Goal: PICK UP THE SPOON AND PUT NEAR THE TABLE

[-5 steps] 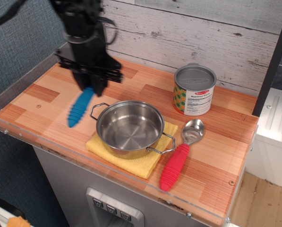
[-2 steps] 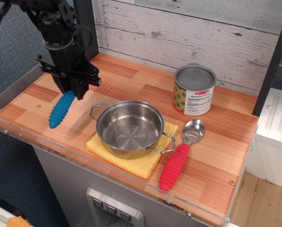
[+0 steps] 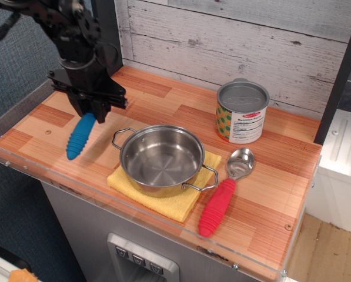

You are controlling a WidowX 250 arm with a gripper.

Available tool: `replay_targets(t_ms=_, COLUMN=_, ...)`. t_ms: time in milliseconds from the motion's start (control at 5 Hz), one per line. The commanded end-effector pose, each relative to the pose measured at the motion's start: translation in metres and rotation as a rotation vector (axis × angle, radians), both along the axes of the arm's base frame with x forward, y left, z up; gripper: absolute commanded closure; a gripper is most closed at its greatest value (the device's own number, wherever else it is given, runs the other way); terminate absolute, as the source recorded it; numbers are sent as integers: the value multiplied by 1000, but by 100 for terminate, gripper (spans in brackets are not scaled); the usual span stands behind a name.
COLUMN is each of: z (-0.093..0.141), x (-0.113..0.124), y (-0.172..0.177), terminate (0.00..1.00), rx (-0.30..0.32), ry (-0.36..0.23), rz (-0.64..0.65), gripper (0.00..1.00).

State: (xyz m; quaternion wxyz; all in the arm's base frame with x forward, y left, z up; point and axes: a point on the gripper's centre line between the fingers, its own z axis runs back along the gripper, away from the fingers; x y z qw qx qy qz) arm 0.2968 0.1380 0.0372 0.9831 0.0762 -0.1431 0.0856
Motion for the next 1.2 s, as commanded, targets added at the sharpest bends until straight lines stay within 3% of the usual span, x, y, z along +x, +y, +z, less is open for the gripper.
replay_targets(t_ms=0, z=1, x=-7, y=-6, terminate=0, rx=13, ry=-24, rz=-55, gripper=100)
replay_targets(t_ms=200, z=-2, x=-8, y=-7, terminate=0, rx=16, ry=-17, rz=-66, gripper=100)
replay_targets(t_ms=400, z=-2, x=-7, y=-7, terminate=0, rx=21, ry=-13, rz=-61, gripper=0)
replay_targets(t_ms=1000, z=21, x=-9, y=-10, terminate=0, rx=17, ry=-54, rz=-66, gripper=0)
